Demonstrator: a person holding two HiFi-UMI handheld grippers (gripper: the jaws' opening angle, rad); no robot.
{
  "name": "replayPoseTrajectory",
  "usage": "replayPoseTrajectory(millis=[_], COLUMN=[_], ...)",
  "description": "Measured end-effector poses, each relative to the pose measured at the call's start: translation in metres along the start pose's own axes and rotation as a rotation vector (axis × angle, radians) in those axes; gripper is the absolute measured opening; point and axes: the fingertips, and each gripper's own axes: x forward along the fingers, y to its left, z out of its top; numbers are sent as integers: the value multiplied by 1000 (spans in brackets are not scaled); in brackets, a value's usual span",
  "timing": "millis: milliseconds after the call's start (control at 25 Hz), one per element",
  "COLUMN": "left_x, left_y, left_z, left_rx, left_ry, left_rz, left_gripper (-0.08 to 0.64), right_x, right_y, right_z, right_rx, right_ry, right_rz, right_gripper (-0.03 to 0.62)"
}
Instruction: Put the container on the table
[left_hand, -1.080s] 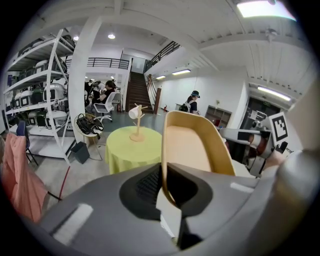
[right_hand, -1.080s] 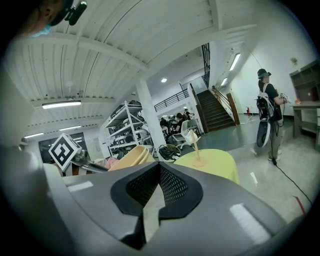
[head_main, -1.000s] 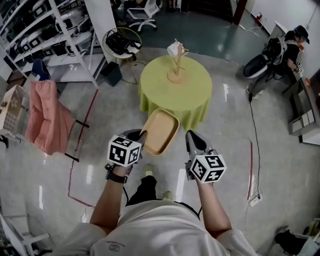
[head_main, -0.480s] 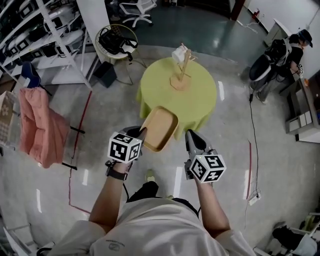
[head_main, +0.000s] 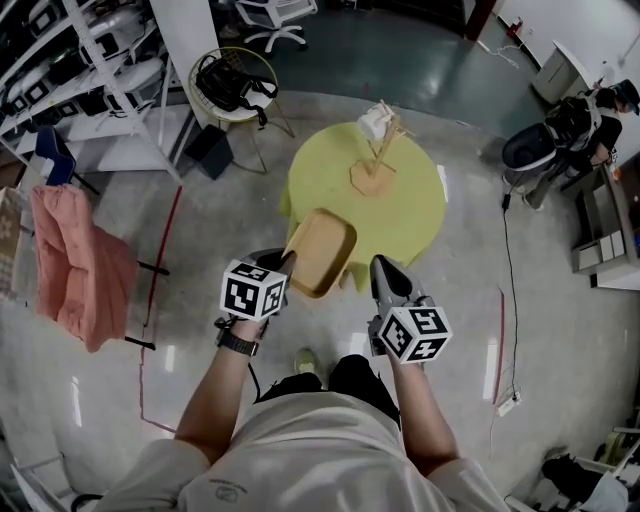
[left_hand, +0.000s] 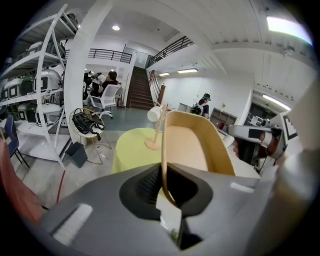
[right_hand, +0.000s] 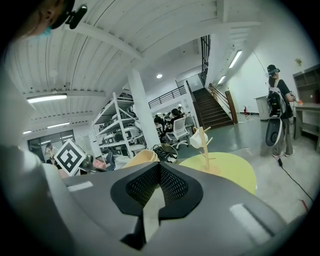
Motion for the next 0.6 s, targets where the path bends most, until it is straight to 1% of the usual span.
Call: replayPoseTrajectory(millis=[240, 440, 600], left_x=[35, 72, 103], left_y=[30, 57, 76], left_z=[6, 20, 29], left_rx=[-54, -92, -139], left_ry=[23, 31, 40], left_rz=[20, 67, 109], left_gripper=[18, 18, 18], right_x=[47, 98, 138], right_y=[-17, -39, -58], right_z=[2, 6, 10], right_rx=[11, 8, 3], right_ry=[28, 52, 83], right_rz=[10, 54, 93], right_gripper=[11, 10, 11])
